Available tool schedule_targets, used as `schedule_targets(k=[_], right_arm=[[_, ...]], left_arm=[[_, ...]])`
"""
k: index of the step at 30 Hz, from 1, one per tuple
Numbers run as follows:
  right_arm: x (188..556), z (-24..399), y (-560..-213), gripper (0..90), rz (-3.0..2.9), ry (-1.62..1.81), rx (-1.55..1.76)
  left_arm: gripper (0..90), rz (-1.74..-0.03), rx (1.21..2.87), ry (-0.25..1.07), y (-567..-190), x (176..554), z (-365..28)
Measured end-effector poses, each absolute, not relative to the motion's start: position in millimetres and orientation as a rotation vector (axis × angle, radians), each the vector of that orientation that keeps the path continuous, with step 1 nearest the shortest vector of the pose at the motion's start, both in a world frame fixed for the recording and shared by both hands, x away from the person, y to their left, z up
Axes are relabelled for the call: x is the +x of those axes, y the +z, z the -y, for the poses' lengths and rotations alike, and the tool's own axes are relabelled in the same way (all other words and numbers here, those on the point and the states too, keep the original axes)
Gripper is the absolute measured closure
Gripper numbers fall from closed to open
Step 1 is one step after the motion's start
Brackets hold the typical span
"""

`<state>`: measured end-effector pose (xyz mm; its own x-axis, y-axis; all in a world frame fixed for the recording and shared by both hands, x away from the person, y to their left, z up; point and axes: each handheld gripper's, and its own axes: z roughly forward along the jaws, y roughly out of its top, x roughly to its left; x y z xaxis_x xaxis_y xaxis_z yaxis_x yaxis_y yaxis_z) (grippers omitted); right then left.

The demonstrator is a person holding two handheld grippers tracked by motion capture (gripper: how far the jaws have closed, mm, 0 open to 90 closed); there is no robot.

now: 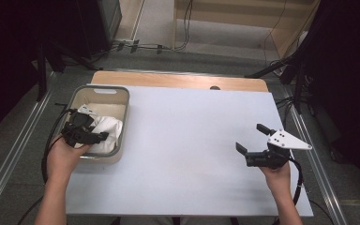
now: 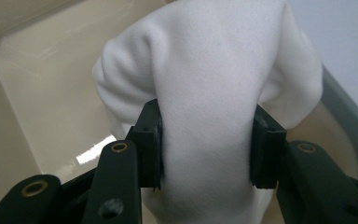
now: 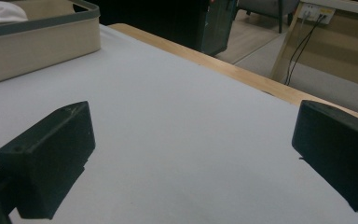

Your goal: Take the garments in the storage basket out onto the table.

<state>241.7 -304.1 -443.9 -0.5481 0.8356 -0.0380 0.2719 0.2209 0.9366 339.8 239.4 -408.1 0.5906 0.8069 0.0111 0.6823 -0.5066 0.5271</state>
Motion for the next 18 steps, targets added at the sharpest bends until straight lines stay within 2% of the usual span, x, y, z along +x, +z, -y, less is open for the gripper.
schedule_targets(k=[18], right_arm=[[241.8, 302.9, -444.6, 0.0, -1.951, 1.322, 1.022]], left_arm=[[56.1, -1.095, 2.258, 0.413, -381.2, 330.6, -242.7]])
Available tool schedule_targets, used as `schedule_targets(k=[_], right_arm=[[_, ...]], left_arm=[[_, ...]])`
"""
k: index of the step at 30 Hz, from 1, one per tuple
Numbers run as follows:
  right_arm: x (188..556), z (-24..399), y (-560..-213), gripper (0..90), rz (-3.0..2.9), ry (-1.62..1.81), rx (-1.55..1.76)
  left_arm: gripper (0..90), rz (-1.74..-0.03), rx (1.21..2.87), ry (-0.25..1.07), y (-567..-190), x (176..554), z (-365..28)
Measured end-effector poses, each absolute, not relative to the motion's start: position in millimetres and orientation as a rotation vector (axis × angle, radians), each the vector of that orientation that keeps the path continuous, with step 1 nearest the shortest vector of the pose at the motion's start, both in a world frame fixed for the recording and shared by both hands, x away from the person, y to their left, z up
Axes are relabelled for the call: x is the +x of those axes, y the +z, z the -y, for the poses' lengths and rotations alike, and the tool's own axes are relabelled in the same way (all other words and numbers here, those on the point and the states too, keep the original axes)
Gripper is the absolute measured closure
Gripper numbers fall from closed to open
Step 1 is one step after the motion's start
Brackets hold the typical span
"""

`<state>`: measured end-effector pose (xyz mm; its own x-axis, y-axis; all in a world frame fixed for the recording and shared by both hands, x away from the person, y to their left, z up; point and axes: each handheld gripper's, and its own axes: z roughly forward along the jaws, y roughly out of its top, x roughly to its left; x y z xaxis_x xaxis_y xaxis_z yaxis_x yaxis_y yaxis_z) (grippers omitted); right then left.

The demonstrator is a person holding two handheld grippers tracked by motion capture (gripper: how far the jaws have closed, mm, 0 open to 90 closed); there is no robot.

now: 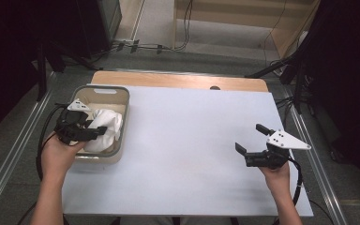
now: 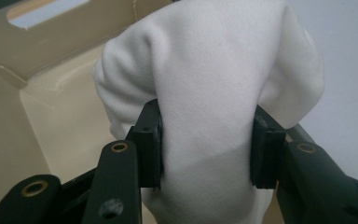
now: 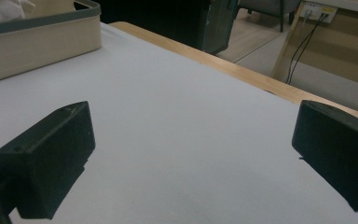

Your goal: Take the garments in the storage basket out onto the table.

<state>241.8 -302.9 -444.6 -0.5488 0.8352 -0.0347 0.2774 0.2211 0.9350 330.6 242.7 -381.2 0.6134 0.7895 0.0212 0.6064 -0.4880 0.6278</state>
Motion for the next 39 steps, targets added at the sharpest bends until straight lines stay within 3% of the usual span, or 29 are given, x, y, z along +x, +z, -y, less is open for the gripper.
schedule_targets(k=[14, 39], right_arm=[[241.5, 303.5, -444.1, 0.0, -1.947, 1.323, 1.017], [239.4, 305.4, -442.6, 0.0, -1.941, 1.337, 1.02]], left_arm=[[56.1, -0.991, 2.126, 0.384, -368.4, 329.0, -236.3], [56.1, -0.817, 2.128, 0.364, -362.3, 335.6, -186.9]])
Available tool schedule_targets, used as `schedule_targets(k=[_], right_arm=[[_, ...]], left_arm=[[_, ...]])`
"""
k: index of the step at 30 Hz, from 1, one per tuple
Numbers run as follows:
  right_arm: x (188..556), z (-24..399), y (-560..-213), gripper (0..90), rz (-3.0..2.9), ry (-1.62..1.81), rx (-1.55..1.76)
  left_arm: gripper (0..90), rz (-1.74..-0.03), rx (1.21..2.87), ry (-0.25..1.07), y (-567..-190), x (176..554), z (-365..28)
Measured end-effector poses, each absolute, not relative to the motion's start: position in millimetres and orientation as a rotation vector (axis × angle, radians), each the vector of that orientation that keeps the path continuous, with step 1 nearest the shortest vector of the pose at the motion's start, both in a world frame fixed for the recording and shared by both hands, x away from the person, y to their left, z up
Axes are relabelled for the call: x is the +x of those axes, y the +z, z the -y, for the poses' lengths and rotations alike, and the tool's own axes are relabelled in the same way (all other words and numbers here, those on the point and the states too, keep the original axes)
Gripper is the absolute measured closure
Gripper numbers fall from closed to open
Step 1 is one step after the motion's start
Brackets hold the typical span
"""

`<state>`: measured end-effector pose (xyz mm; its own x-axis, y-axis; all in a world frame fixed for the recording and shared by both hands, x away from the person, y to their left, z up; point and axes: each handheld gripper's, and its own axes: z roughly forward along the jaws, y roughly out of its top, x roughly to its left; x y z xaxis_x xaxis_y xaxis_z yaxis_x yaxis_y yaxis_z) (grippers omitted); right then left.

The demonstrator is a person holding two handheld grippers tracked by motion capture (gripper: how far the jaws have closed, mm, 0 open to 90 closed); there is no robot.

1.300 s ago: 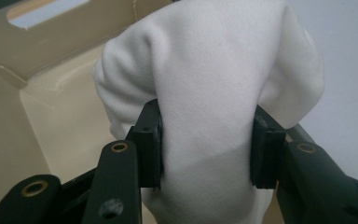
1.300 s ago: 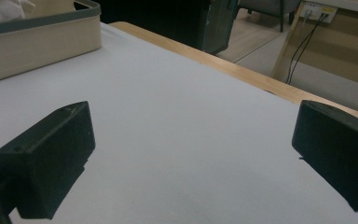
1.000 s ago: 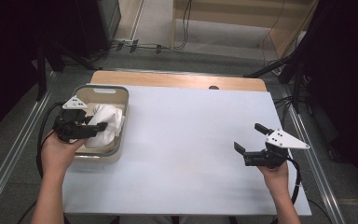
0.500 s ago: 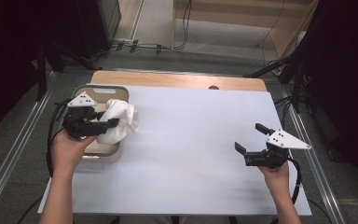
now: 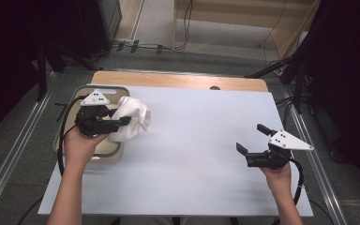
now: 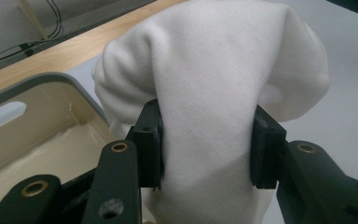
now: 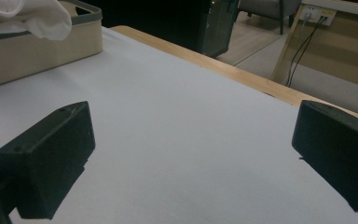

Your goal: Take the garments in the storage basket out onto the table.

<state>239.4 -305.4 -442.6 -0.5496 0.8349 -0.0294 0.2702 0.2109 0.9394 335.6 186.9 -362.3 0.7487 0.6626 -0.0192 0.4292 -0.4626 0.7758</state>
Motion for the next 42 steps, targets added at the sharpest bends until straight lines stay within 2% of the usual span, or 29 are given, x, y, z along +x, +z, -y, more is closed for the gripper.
schedule_targets(k=[34, 42], right_arm=[[240.2, 309.5, -442.2, 0.0, -1.927, 1.36, 1.03], [240.2, 310.3, -442.3, 0.0, -1.929, 1.365, 1.032]], left_arm=[[56.1, -0.632, 2.152, 0.279, -352.3, 357.0, -102.1], [56.0, -0.616, 2.166, 0.255, -359.5, 365.7, -80.9]])
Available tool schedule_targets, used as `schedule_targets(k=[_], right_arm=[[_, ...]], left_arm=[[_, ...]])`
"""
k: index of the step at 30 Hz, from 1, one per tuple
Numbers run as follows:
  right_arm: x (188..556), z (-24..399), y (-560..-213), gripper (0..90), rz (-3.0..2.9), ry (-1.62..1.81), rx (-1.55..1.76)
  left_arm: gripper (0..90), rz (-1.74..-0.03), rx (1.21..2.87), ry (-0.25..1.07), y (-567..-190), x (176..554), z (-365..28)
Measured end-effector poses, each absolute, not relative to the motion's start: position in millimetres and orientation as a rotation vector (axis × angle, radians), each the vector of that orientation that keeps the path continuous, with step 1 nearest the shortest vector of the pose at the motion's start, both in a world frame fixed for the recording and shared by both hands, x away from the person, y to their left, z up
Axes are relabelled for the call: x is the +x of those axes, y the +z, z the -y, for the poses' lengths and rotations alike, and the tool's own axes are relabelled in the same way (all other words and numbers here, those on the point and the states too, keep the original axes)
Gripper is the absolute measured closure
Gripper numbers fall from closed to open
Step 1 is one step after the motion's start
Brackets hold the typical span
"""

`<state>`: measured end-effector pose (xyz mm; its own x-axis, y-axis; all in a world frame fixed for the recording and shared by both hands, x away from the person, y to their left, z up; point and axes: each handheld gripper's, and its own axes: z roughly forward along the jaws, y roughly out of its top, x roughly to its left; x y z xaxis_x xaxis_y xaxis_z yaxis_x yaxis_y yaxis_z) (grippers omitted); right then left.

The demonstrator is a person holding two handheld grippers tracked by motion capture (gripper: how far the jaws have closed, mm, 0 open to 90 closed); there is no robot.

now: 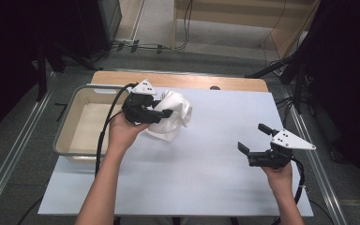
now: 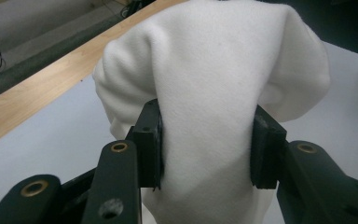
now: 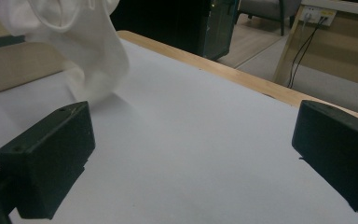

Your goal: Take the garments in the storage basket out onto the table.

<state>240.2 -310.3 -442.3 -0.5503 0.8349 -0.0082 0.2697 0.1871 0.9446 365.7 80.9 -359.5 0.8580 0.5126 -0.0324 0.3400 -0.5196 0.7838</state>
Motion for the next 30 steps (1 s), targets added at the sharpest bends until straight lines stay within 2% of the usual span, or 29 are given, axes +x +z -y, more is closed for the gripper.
schedule_targets(k=[30], right_arm=[[240.3, 315.5, -441.6, 0.0, -1.916, 1.387, 1.045]], left_arm=[[55.4, -0.608, 2.235, 0.166, -405.4, 381.4, -24.7]])
